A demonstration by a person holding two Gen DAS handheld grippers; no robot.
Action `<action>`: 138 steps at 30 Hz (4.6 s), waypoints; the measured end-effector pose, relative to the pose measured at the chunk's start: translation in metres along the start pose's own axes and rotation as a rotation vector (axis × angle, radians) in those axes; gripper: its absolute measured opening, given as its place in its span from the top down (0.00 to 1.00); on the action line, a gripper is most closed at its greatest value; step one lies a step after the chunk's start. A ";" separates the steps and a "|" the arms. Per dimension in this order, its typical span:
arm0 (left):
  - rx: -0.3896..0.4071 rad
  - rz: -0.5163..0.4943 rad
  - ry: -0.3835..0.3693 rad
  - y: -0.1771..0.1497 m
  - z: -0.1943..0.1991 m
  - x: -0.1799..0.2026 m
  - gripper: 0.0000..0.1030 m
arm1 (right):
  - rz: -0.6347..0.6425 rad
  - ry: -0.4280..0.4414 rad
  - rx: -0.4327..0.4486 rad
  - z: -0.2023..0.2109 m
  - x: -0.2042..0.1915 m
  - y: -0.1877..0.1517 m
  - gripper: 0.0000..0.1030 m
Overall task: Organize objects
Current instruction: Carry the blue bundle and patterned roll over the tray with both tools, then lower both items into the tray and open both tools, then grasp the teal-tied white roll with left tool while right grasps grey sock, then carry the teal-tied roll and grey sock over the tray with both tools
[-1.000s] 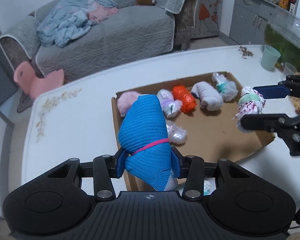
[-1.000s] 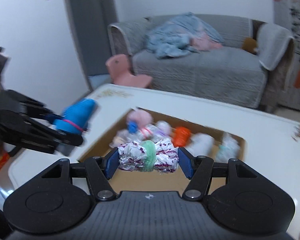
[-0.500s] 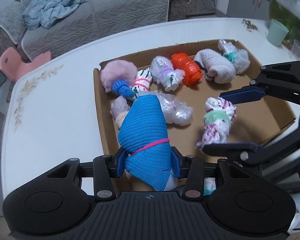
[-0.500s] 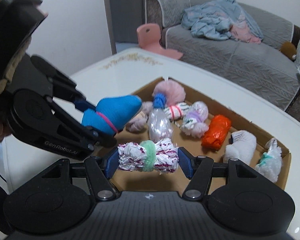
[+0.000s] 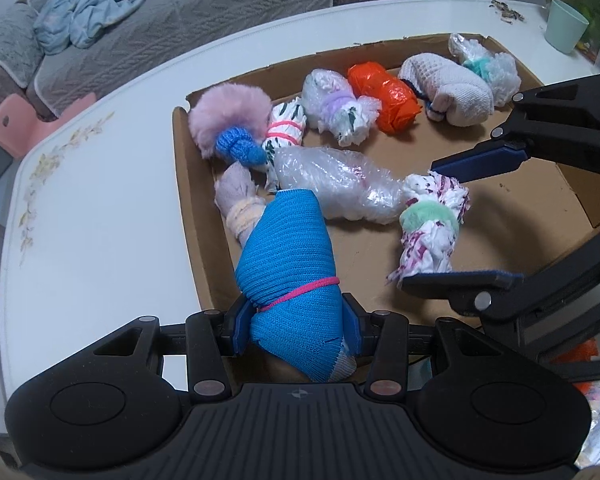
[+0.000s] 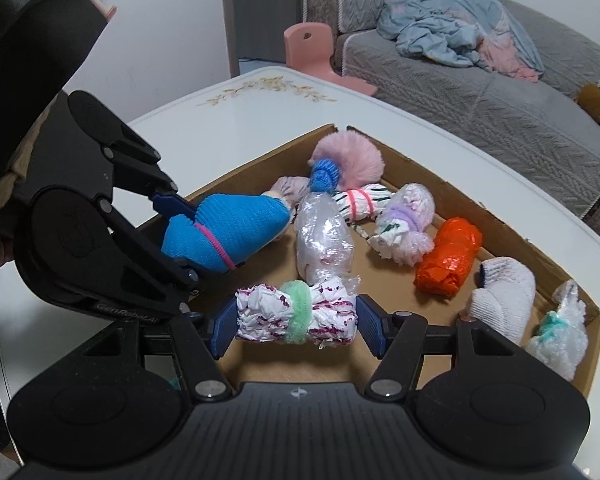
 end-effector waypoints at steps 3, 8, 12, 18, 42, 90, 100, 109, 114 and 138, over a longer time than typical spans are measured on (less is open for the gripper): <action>-0.002 -0.010 0.012 0.000 -0.005 0.001 0.50 | 0.006 0.002 -0.009 -0.004 -0.002 0.000 0.43; -0.001 -0.020 0.032 0.001 -0.009 0.002 0.49 | -0.002 0.001 -0.023 -0.008 0.001 -0.002 0.43; 0.002 -0.040 0.053 0.000 -0.008 0.003 0.48 | 0.004 0.008 -0.029 -0.010 0.000 -0.004 0.43; 0.019 -0.066 0.073 0.002 0.000 0.003 0.46 | 0.004 0.013 -0.031 -0.012 -0.002 -0.005 0.43; 0.032 -0.083 0.084 0.001 0.042 -0.017 0.23 | -0.009 0.048 -0.061 -0.022 -0.015 -0.007 0.41; -0.108 0.327 -0.301 -0.040 0.029 0.057 0.18 | -0.051 -0.077 -0.436 0.127 -0.041 -0.193 0.27; -0.113 0.297 -0.276 -0.040 0.013 0.068 0.19 | -0.060 -0.088 -0.493 0.114 -0.034 -0.203 0.47; -0.080 0.232 -0.227 -0.040 0.009 0.071 0.22 | -0.102 -0.080 -0.491 0.110 -0.030 -0.201 0.56; -0.052 0.206 -0.198 -0.041 0.012 0.072 0.40 | -0.113 -0.090 -0.490 0.110 -0.027 -0.202 0.63; 0.059 0.173 -0.141 -0.024 0.073 0.048 0.66 | -0.209 -0.141 -0.370 0.127 0.001 -0.179 0.66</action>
Point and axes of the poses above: each gripper's, at about its wrist camera, not at the fingertips, and z roughly against the way its jaws point, x to its right, y to its top, the point moved 8 cm from there along -z, roughly the way its jaws point, and after that the axes turned 1 degree about x, right-handed, at the moved point
